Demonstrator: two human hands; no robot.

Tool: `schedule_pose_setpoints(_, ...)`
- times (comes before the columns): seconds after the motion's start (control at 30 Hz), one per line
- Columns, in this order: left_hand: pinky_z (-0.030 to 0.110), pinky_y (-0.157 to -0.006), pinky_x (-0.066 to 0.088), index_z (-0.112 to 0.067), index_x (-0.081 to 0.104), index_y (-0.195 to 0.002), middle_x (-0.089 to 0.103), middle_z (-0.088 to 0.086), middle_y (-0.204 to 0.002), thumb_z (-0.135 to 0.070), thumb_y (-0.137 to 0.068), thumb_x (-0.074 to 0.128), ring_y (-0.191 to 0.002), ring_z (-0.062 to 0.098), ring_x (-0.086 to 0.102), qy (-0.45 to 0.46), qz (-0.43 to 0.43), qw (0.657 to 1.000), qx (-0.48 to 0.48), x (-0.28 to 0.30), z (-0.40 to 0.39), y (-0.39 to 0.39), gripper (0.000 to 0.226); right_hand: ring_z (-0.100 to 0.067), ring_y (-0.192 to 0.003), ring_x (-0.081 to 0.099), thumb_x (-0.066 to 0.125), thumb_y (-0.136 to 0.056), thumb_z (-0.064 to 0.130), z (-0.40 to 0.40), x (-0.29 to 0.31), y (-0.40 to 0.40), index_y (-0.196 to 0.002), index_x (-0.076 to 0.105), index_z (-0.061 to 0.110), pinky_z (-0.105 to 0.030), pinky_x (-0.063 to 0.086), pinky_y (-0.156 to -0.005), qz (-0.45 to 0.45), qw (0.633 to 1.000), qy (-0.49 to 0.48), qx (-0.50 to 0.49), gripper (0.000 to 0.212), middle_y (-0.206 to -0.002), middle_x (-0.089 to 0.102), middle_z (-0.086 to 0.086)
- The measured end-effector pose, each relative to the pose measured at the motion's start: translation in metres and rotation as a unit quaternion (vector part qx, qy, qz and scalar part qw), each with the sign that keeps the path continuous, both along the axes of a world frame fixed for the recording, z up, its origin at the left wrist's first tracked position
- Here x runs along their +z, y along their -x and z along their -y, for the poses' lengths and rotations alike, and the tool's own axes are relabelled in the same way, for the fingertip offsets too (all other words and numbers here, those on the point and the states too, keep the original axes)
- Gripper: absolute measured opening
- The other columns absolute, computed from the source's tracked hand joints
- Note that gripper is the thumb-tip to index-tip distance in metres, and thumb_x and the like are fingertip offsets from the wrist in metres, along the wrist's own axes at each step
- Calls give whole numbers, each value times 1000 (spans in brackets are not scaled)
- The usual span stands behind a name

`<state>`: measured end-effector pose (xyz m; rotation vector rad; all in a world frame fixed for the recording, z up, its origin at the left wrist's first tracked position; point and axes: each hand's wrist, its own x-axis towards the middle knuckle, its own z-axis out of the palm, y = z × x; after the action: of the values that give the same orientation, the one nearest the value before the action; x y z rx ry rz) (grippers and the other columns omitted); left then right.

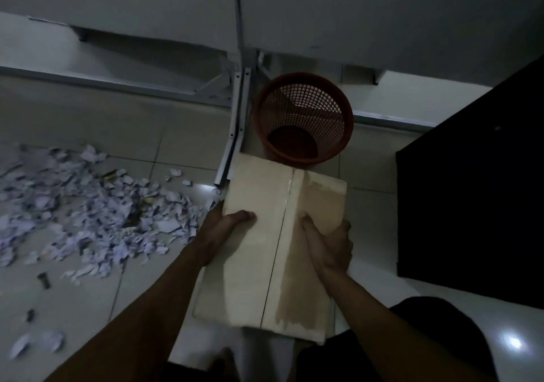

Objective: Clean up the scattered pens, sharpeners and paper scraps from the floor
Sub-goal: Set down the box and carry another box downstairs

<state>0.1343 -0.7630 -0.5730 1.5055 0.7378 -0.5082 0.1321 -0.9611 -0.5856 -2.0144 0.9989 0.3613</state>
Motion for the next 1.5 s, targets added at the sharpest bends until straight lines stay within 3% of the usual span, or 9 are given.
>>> schedule_pose_setpoints(0.4, 30, -78, 51, -18, 66, -109, 72, -1, -101, -12, -78, 74, -93, 19, 67, 2, 8, 993, 121, 301, -36, 43, 32, -23, -100, 60, 76, -67, 56, -26, 298, 2, -121, 49, 21, -31, 47, -77, 42, 991, -69, 102, 70, -111, 62, 1)
schedule_pose_setpoints(0.5, 30, -79, 51, -19, 64, -113, 71, -4, -103, -20, -72, 80, -95, 18, 67, -5, 16, 989, 147, 386, -49, 57, 44, -20, -94, 57, 76, -71, 48, -39, 381, -2, -119, 49, 19, -30, 45, -74, 52, 986, -69, 144, 63, -106, 60, 2)
schedule_pose_setpoints(0.63, 34, -80, 53, -18, 64, -114, 72, -2, -103, -27, -60, 82, -94, 20, 68, -35, 40, 981, 188, 491, -72, 83, 57, -18, -87, 57, 71, -74, 31, -65, 479, -6, -114, 49, 15, -24, 39, -56, 65, 966, -91, 232, 48, -98, 60, 1)
schedule_pose_setpoints(0.73, 33, -74, 52, -16, 66, -107, 73, 2, -98, -21, -61, 82, -89, 24, 68, -54, 46, 970, 230, 544, -87, 107, 49, -18, -84, 57, 73, -70, 31, -85, 527, -6, -112, 46, 14, -32, 50, -64, 75, 949, -111, 284, 53, -98, 59, 0)
schedule_pose_setpoints(0.83, 33, -71, 52, -15, 66, -101, 74, 5, -95, -19, -56, 81, -85, 26, 68, -59, 56, 955, 284, 580, -102, 135, 48, -22, -92, 58, 74, -69, 36, -112, 558, -2, -116, 40, 17, -41, 55, -80, 80, 926, -129, 346, 61, -104, 57, -1)
schedule_pose_setpoints(1.0, 28, -62, 50, -12, 66, -96, 72, 8, -91, -7, -72, 75, -77, 24, 67, -86, 84, 918, 377, 628, -135, 190, 26, -9, -87, 53, 72, -79, 35, -172, 600, 18, -123, 38, 22, -27, 44, -63, 106, 852, -201, 472, 57, -109, 52, 2)
schedule_pose_setpoints(1.13, 42, -77, 55, -2, 67, -101, 72, 17, -95, -14, -59, 76, -86, 35, 68, -80, 85, 885, 450, 650, -169, 239, 44, -16, -101, 59, 76, -72, 51, -224, 621, 37, -131, 42, 31, -43, 55, -85, 87, 780, -266, 560, 70, -118, 57, 6)
schedule_pose_setpoints(1.27, 33, -61, 53, 0, 65, -93, 66, 18, -80, -2, -75, 66, -67, 31, 63, -71, 89, 850, 514, 666, -206, 289, 18, -18, -106, 62, 76, -71, 48, -291, 641, 66, -136, 41, 44, -46, 55, -88, 82, 702, -310, 636, 74, -120, 60, 7)
schedule_pose_setpoints(1.5, 38, -65, 54, -1, 66, -95, 64, 21, -82, -5, -74, 65, -68, 33, 62, -52, 109, 794, 595, 667, -288, 368, 21, -18, -105, 63, 77, -67, 47, -421, 648, 127, -133, 45, 42, -48, 56, -89, 88, 648, -320, 685, 73, -118, 63, 8)
